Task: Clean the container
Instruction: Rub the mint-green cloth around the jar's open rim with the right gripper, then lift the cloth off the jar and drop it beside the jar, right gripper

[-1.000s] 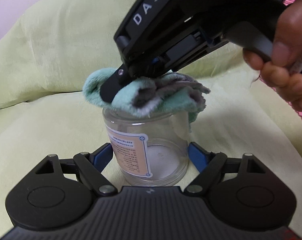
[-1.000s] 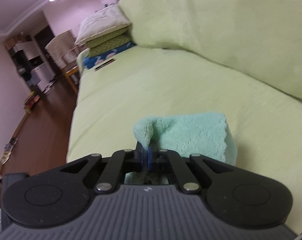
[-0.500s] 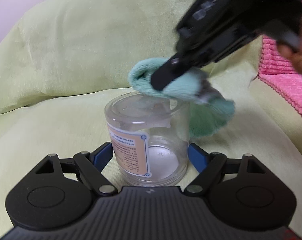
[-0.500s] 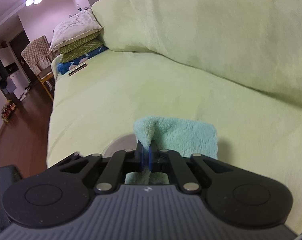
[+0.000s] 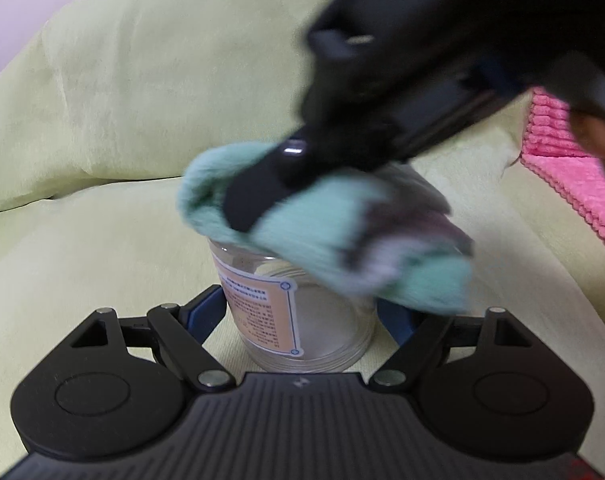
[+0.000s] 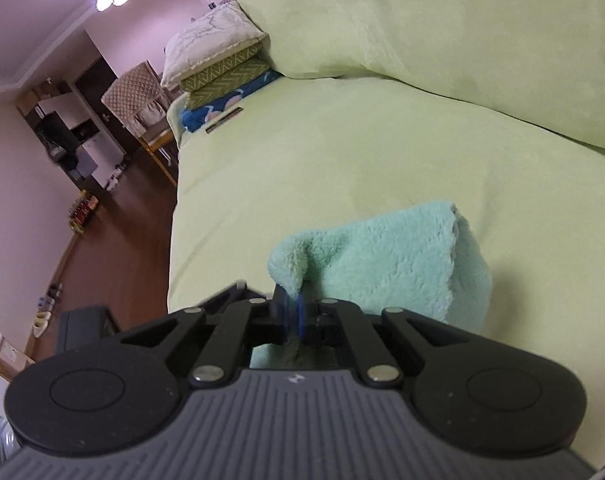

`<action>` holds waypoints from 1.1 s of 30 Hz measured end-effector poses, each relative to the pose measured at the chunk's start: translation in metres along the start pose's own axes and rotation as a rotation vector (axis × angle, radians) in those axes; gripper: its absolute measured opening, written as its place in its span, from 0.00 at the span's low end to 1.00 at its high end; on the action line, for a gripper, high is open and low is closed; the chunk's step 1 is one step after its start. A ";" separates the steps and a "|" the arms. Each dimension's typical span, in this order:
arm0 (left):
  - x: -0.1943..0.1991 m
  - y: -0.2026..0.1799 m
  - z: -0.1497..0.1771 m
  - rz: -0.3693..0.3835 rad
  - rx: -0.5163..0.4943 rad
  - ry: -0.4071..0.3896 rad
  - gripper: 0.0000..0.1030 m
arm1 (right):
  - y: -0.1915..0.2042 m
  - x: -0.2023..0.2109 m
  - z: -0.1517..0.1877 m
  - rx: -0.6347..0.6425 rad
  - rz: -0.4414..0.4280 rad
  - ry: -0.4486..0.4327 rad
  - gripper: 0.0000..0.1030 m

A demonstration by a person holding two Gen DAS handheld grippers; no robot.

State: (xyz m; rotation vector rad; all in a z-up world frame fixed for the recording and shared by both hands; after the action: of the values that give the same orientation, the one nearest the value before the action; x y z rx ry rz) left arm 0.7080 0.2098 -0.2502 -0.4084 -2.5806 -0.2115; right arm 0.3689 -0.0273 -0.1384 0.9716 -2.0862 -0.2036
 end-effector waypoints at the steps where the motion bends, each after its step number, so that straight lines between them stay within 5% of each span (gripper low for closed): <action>1: -0.018 0.017 -0.004 0.000 0.001 0.000 0.80 | -0.001 -0.004 -0.003 0.009 0.008 -0.007 0.01; 2: -0.033 0.030 -0.006 0.000 0.002 -0.001 0.80 | -0.002 -0.007 -0.007 0.019 0.017 -0.015 0.01; 4: 0.023 -0.011 0.004 0.004 0.009 -0.004 0.80 | -0.003 -0.013 -0.014 0.042 0.044 -0.031 0.00; 7: 0.036 -0.024 0.012 0.007 0.021 -0.007 0.80 | -0.006 -0.018 -0.023 0.079 0.103 -0.059 0.00; 15: 0.000 0.005 -0.006 0.010 0.023 -0.013 0.78 | -0.041 -0.002 -0.033 0.026 0.268 -0.161 0.01; 26: 0.061 -0.056 0.018 0.010 0.021 -0.007 0.78 | -0.088 0.080 -0.010 -0.165 0.373 -0.315 0.04; 33: 0.119 -0.111 0.039 0.010 0.021 -0.007 0.78 | -0.085 0.138 0.001 -0.116 0.450 -0.394 0.04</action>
State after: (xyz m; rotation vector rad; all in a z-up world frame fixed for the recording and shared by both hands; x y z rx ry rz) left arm 0.5556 0.1429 -0.2300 -0.4156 -2.5853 -0.1796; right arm 0.3644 -0.1826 -0.0929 0.3926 -2.5588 -0.2956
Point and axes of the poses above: each gripper's, at about its wrist camera, not at the fingertips, and x roughly against the way its jaws point, y to its left, z to its underside, the point moved 10 cm from there along -x, roughly the way its jaws point, and after that the axes turned 3 degrees about z, right-handed, at the moved point
